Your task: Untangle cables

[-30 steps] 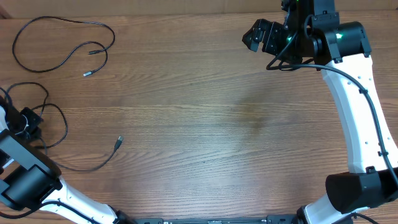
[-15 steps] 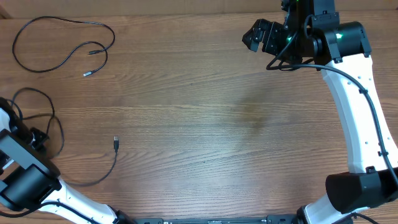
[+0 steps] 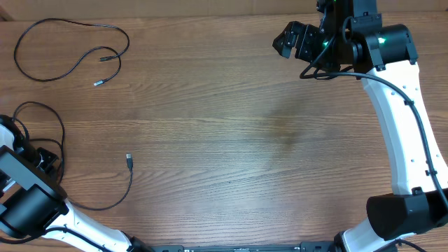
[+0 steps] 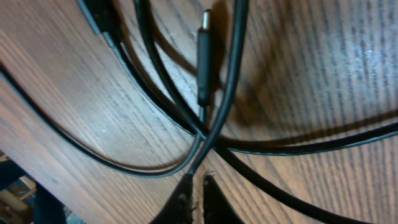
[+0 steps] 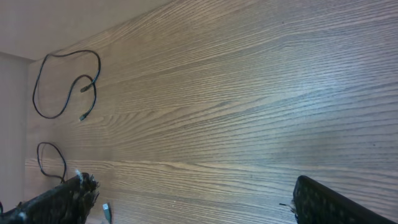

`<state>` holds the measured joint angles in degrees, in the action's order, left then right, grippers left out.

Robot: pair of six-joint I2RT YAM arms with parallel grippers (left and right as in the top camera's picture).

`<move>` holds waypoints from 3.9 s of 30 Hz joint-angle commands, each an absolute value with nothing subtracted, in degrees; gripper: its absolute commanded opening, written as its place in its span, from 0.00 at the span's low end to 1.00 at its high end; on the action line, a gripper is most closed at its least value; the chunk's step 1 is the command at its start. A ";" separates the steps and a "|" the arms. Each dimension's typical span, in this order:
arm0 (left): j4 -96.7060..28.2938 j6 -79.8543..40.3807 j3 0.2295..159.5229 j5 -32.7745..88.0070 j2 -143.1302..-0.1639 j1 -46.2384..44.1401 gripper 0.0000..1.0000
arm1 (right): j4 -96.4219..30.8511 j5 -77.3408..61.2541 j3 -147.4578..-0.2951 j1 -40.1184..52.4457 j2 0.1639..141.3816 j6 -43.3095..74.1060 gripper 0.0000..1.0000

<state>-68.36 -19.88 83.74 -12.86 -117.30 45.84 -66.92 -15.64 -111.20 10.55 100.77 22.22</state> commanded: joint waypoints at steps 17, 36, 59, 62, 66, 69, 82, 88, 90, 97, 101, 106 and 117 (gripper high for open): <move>-58.11 -17.12 80.49 5.08 -117.32 46.04 0.55 | -66.76 -15.22 -111.37 10.41 99.11 21.78 1.00; -41.54 -9.63 77.06 17.63 -117.89 45.93 0.24 | -66.78 -15.22 -111.37 10.41 99.11 21.78 1.00; -44.05 -10.13 95.09 26.87 -120.95 42.98 0.20 | -66.76 -15.22 -111.37 10.41 99.11 21.78 1.00; -51.48 -12.03 102.41 26.87 -120.95 43.09 0.29 | -66.76 -15.22 -111.37 10.41 99.11 21.80 1.00; -58.76 -13.85 108.14 27.09 -120.95 43.13 0.71 | -66.76 -15.20 -111.37 10.41 99.11 21.78 1.00; -65.21 -12.75 110.45 28.47 -120.95 43.20 0.80 | -66.76 -15.22 -111.37 10.41 99.11 21.78 1.00; -84.44 5.78 115.63 47.44 -115.55 42.65 1.00 | -66.76 -15.20 -111.37 10.41 99.11 21.78 1.00; -94.24 13.17 115.59 47.66 -106.83 41.12 1.00 | -66.76 -15.20 -111.37 10.41 99.11 21.78 1.00; -96.79 15.77 115.55 47.66 -103.50 40.71 1.00 | -66.76 -15.22 -111.37 10.41 99.11 21.78 1.00; -96.82 16.36 106.67 45.95 -86.39 37.47 1.00 | -66.76 -15.20 -111.37 10.41 99.11 21.78 1.00; -96.79 18.04 98.89 45.95 -77.43 33.45 1.00 | -66.76 -15.22 -111.37 10.41 99.11 21.78 1.00; -95.72 16.05 87.22 46.11 -66.78 27.09 1.00 | -66.76 -15.22 -111.37 10.41 99.11 21.78 1.00; -95.20 5.10 73.23 44.38 -47.42 25.47 1.00 | -66.76 -15.22 -111.37 10.41 99.11 21.78 1.00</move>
